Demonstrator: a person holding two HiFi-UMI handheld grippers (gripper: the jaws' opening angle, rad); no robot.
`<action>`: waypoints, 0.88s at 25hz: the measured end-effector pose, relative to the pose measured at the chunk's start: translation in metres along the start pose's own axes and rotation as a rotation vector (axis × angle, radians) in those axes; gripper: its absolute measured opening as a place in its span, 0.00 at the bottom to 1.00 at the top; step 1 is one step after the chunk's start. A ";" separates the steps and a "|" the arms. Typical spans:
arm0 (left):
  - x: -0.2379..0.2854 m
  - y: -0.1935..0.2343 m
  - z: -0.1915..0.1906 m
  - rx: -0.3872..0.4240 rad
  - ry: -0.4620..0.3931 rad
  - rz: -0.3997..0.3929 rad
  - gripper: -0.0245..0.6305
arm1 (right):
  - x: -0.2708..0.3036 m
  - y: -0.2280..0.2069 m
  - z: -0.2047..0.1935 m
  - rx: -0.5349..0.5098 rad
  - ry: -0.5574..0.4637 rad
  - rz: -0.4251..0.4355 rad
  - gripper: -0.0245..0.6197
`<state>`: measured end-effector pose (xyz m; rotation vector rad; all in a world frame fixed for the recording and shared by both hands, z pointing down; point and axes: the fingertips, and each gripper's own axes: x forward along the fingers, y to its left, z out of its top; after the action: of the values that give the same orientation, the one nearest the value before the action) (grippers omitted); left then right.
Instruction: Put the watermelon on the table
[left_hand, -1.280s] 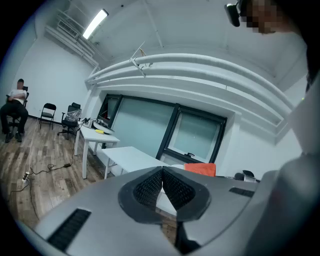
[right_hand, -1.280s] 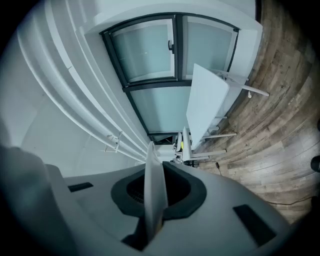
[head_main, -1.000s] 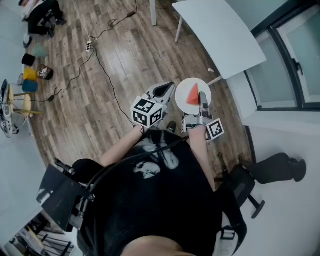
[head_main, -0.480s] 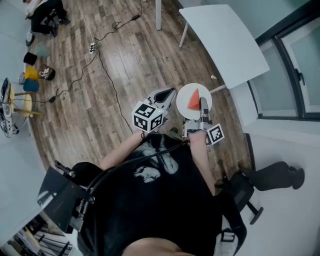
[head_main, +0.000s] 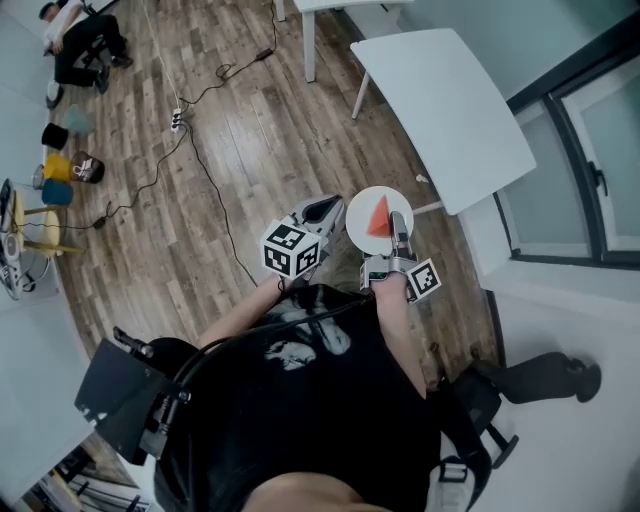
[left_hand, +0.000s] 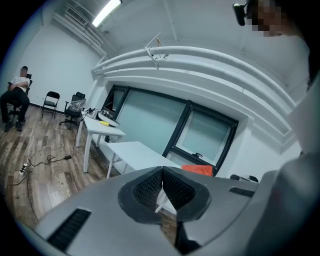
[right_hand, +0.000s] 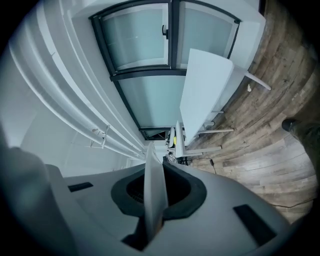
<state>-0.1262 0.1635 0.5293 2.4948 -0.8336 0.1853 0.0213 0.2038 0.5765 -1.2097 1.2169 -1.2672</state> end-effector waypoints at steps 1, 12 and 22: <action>0.018 0.008 0.007 -0.003 0.002 0.006 0.05 | 0.018 -0.001 0.011 0.001 0.005 0.005 0.08; 0.231 0.075 0.090 -0.044 0.046 0.051 0.05 | 0.207 -0.014 0.154 -0.078 0.106 -0.030 0.08; 0.337 0.186 0.096 -0.110 0.145 0.078 0.05 | 0.339 -0.085 0.194 -0.069 0.119 -0.177 0.08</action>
<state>0.0310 -0.1906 0.6170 2.3173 -0.8579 0.3340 0.2011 -0.1390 0.6746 -1.3318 1.2701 -1.4553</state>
